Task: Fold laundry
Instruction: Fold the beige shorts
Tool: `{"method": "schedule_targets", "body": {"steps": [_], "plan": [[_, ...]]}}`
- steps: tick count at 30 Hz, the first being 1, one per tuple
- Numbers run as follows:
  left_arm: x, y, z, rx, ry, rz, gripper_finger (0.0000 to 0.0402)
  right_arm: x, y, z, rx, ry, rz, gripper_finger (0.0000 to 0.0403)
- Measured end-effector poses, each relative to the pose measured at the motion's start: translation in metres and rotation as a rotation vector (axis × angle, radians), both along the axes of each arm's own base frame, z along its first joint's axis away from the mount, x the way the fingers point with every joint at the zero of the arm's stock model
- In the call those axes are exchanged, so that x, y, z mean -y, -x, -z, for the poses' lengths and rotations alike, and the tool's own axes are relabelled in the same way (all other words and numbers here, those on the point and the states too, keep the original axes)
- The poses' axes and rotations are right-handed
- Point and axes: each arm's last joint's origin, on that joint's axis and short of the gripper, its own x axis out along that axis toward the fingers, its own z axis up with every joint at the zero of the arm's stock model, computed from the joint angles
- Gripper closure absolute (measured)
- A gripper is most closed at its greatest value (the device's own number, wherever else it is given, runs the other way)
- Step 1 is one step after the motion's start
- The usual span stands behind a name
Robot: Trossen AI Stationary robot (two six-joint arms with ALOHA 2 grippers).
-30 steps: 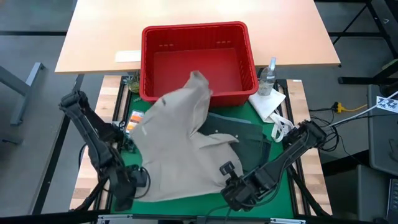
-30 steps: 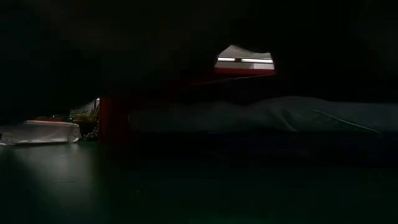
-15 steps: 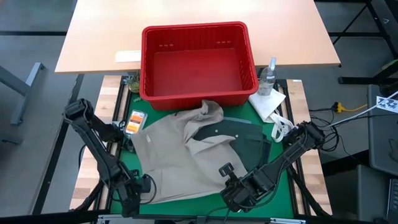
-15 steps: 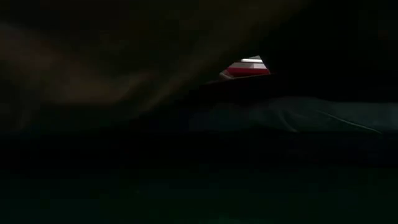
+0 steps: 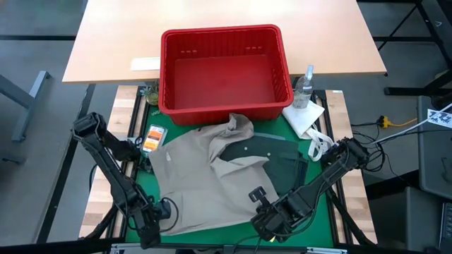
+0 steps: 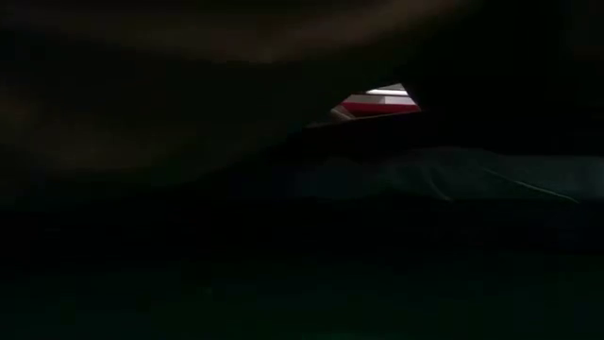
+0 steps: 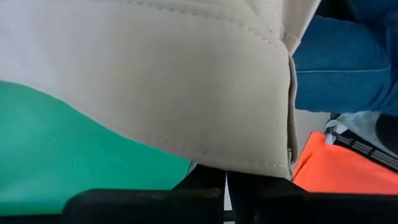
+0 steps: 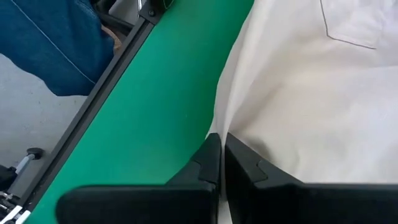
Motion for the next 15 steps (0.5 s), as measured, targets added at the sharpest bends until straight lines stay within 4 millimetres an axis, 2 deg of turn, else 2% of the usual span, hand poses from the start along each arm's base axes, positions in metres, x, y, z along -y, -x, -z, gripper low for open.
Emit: {"method": "schedule_targets", "body": {"steps": [5,11,15], "plan": [[0.0002,0.0002,0.0,-0.016,0.006,-0.023,0.0368,-0.0003,0.0005,0.0,-0.013,-0.014,-0.007,0.038],[0.0001,0.0001,0.0,-0.013,0.005,-0.024,0.0318,-0.0005,0.0008,-0.0003,-0.013,-0.016,-0.007,0.0323],[0.0001,-0.0001,0.0,-0.01,0.004,-0.025,0.0306,-0.0005,0.0007,-0.0003,-0.012,-0.015,-0.007,0.029]]}}
